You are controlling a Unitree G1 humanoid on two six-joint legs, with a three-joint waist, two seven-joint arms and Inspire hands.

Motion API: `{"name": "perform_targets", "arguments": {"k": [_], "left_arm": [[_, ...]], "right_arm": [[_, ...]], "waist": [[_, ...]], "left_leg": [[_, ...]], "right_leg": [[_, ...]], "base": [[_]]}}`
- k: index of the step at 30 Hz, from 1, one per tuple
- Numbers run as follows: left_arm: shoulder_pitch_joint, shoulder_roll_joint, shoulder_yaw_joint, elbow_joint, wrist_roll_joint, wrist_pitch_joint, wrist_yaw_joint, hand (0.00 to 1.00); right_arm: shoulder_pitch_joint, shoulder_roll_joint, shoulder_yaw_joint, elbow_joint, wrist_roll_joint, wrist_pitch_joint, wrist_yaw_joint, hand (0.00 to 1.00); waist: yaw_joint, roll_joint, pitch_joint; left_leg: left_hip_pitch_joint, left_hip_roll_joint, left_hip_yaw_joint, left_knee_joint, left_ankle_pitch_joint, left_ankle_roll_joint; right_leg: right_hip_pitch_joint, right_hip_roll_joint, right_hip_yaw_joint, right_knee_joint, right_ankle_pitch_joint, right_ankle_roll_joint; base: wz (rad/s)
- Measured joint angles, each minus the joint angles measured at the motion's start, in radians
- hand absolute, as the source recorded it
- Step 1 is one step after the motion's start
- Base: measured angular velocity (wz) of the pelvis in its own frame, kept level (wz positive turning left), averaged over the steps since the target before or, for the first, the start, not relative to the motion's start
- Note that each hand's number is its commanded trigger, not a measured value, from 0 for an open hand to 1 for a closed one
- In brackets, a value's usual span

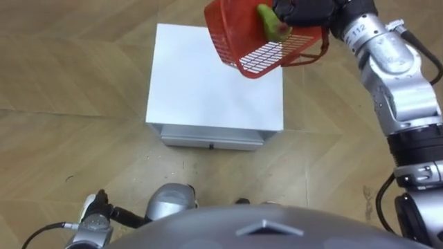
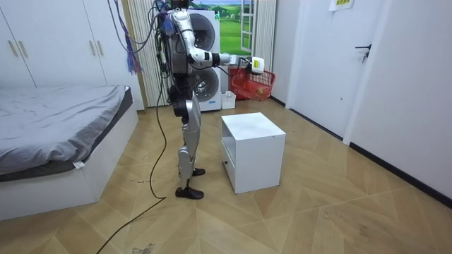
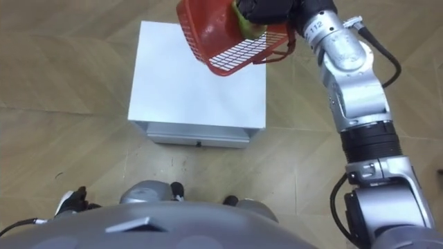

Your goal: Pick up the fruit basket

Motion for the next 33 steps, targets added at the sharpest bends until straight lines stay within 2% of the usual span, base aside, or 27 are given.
{"name": "perform_targets", "arguments": {"k": [5, 8, 12, 15, 19, 23, 29, 31, 33], "left_arm": [[0.002, -0.001, 0.000, 0.000, 0.027, 0.005, -0.007, 0.00], [0.002, -0.001, -0.001, 0.006, 0.027, 0.014, -0.007, 0.00], [0.000, -0.004, -0.002, 0.042, 0.027, 0.021, -0.012, 0.00], [0.000, -0.007, -0.004, 0.051, 0.026, 0.030, -0.026, 0.00], [0.000, -0.004, -0.005, 0.044, 0.026, 0.030, -0.035, 0.00], [0.000, -0.002, -0.005, 0.044, 0.025, 0.029, -0.052, 0.00], [-0.006, 0.012, -0.043, 0.056, 0.025, 0.019, -0.053, 0.00], [-0.006, 0.012, -0.054, 0.066, 0.025, 0.019, -0.053, 0.00], [-0.008, 0.013, -0.068, 0.071, 0.025, 0.019, -0.052, 0.00]], "right_arm": [[0.000, 0.001, 0.000, 0.004, -0.012, 0.000, 0.006, 1.00], [0.000, 0.002, 0.005, 0.024, -0.033, 0.000, 0.005, 1.00], [0.000, 0.016, 0.040, 0.127, -0.040, 0.001, 0.006, 1.00], [0.000, 0.044, 0.051, 0.224, -0.036, 0.001, 0.005, 1.00], [0.000, 0.044, 0.095, 0.315, -0.035, 0.002, 0.005, 1.00], [-0.001, 0.044, 0.118, 0.363, -0.034, 0.002, -0.004, 1.00], [-0.008, 0.050, 0.137, 0.450, -0.033, -0.001, -0.033, 1.00], [-0.038, 0.056, 0.137, 0.513, -0.033, -0.003, -0.038, 1.00], [-0.069, 0.059, 0.137, 0.556, -0.036, -0.005, -0.042, 1.00]], "waist": [[0.006, -0.001, -0.0007], [0.007, -0.001, -0.0007], [0.011, 0.001, -0.0006], [0.027, 0.006, -0.0005], [0.053, 0.011, -0.0011], [0.063, 0.010, -0.0013], [0.070, 0.011, 0.0008], [0.066, 0.017, 0.0052], [0.062, 0.017, 0.0061]], "left_leg": [[-0.013, -0.008, -0.017, 0.007, 0.000, 0.000], [-0.019, -0.009, -0.026, 0.009, 0.000, 0.000], [-0.037, -0.012, -0.035, 0.017, -0.002, 0.002], [-0.059, -0.011, -0.037, 0.027, -0.003, 0.003], [-0.098, -0.014, -0.039, 0.037, -0.004, 0.006], [-0.130, -0.014, -0.043, 0.050, -0.005, 0.009], [-0.173, -0.016, -0.059, 0.069, -0.004, 0.012], [-0.188, -0.016, -0.069, 0.079, -0.004, 0.012], [-0.205, -0.017, -0.073, 0.082, -0.005, 0.013]], "right_leg": [[-0.004, 0.000, -0.014, 0.000, -0.001, 0.001], [-0.003, -0.002, -0.037, 0.000, -0.001, 0.001], [-0.008, -0.004, -0.048, 0.000, -0.001, 0.001], [-0.023, -0.007, -0.063, 0.001, -0.002, 0.002], [-0.061, -0.012, -0.067, 0.013, -0.002, 0.002], [-0.088, -0.016, -0.081, 0.020, -0.002, 0.002], [-0.118, -0.020, -0.101, 0.023, -0.002, 0.002], [-0.128, -0.023, -0.117, 0.035, -0.003, 0.004], [-0.140, -0.025, -0.122, 0.037, -0.004, 0.004]], "base": [[0.10], [0.11], [0.09], [0.04], [0.00], [0.04], [0.08], [0.14], [0.10]]}}
